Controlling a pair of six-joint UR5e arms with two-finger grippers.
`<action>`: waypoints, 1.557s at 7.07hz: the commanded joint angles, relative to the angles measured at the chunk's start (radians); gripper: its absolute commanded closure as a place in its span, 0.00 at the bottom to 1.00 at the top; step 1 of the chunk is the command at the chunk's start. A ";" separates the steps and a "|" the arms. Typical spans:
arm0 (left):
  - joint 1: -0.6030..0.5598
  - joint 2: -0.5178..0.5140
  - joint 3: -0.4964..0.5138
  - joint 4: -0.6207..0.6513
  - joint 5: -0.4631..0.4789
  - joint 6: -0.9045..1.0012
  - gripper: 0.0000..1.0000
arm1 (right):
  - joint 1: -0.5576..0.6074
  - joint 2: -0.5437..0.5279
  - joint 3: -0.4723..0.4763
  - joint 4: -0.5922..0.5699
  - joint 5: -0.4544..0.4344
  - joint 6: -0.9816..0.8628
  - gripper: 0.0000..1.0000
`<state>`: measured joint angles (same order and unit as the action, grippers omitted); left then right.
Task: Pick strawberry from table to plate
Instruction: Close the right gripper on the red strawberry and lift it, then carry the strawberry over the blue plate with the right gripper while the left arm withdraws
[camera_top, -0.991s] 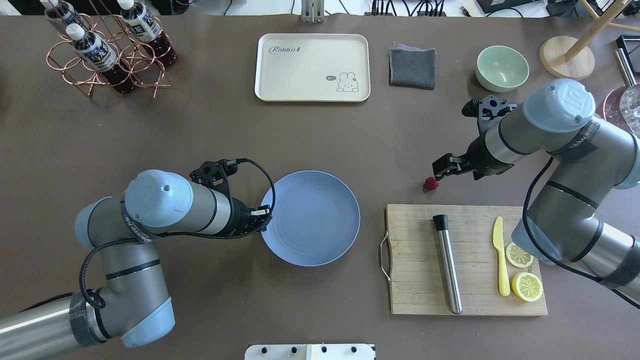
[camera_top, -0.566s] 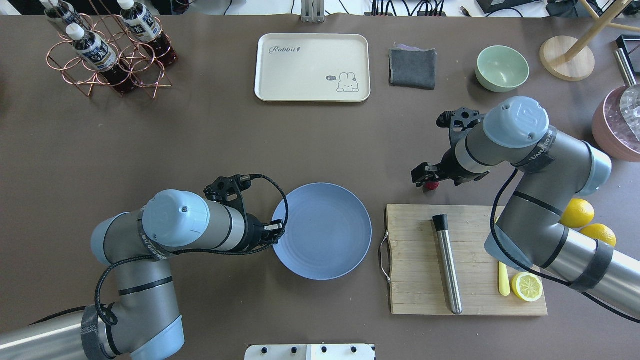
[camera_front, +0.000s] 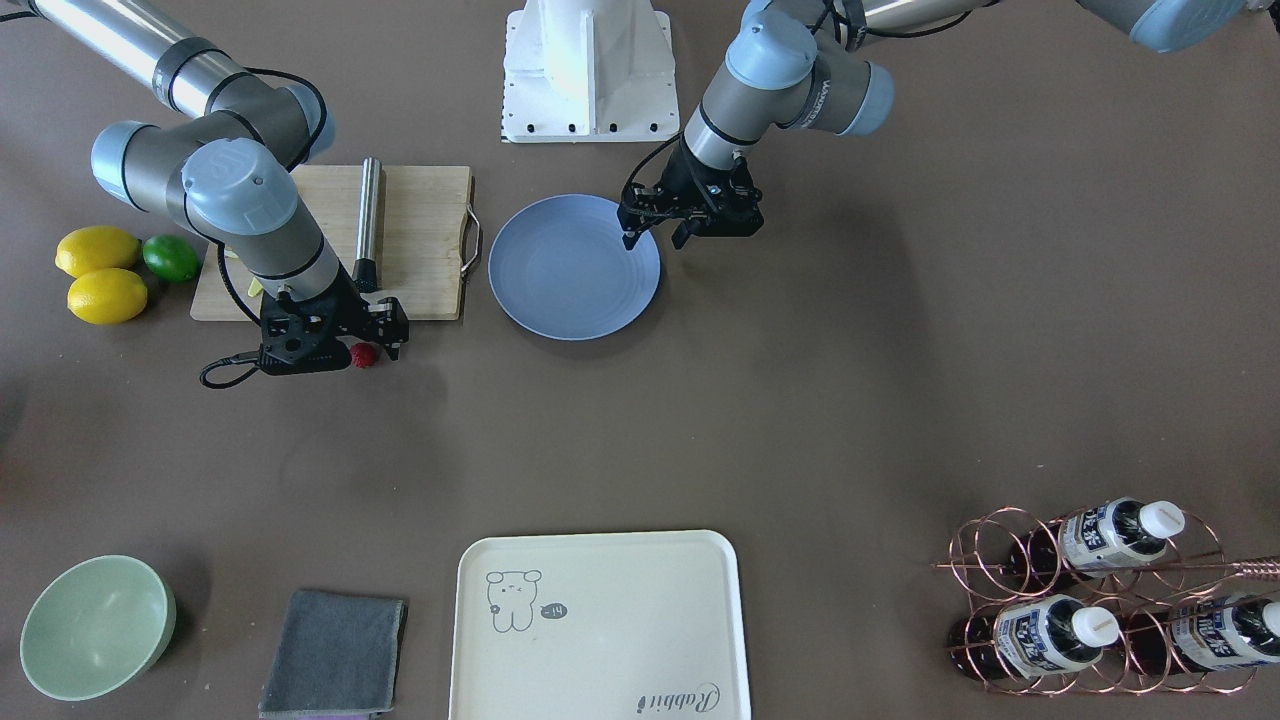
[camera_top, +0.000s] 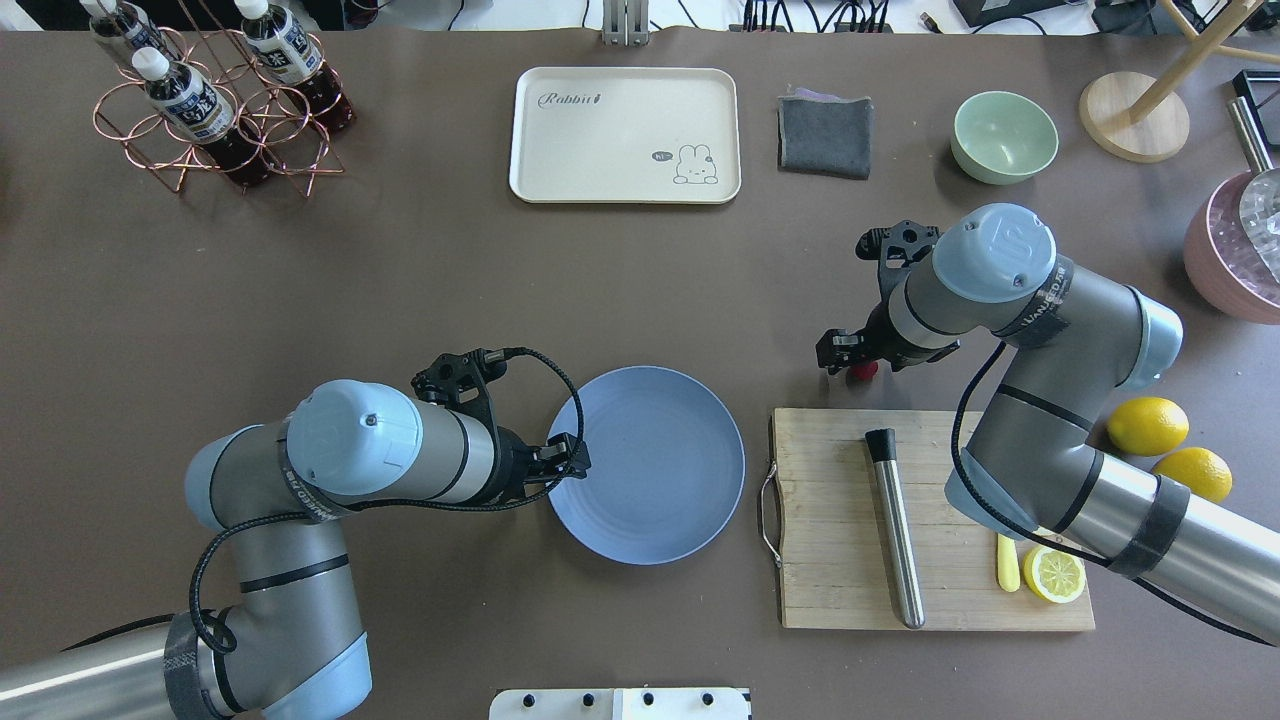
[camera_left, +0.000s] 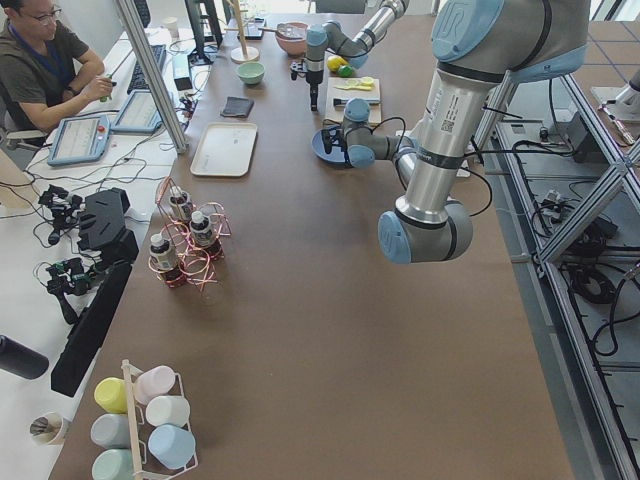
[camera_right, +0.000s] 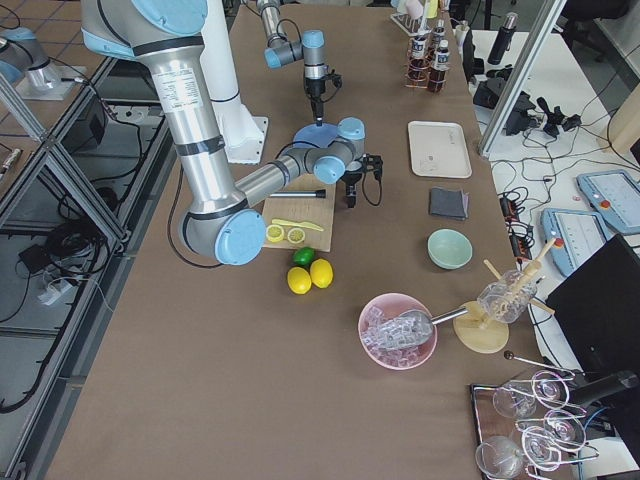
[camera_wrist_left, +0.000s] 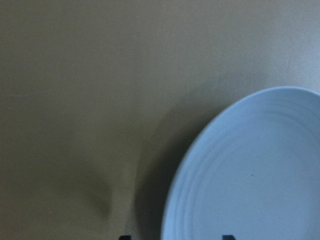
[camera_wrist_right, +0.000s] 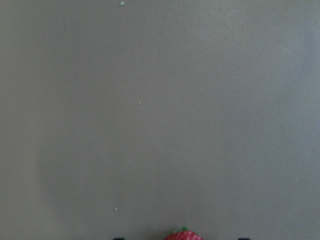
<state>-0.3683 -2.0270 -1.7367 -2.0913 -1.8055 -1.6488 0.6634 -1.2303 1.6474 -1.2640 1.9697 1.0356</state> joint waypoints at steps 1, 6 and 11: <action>-0.003 -0.001 -0.003 0.000 0.000 0.000 0.20 | -0.001 0.002 0.005 0.000 0.003 -0.011 1.00; -0.148 0.043 -0.078 0.107 -0.041 0.055 0.22 | 0.010 0.095 0.103 -0.018 0.064 0.135 1.00; -0.520 0.232 -0.101 0.212 -0.267 0.650 0.22 | -0.315 0.216 0.083 -0.028 -0.185 0.417 1.00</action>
<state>-0.8275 -1.8490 -1.8375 -1.8813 -2.0477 -1.1084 0.4163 -1.0348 1.7426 -1.2907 1.8476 1.4205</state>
